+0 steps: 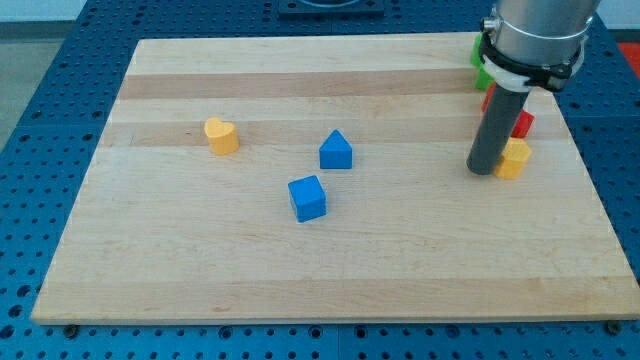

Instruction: Slide the yellow hexagon closer to red star

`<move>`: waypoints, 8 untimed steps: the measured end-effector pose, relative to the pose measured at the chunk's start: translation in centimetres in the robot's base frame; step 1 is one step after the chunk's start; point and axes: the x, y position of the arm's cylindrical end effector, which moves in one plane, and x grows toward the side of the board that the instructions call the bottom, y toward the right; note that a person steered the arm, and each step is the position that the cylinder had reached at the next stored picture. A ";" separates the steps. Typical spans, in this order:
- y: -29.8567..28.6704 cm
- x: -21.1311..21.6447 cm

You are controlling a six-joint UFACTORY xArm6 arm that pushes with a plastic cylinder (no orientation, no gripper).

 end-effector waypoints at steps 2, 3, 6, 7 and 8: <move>0.6 0.0; 0.6 0.0; 1.8 0.0; 1.9 0.0; 1.8 0.0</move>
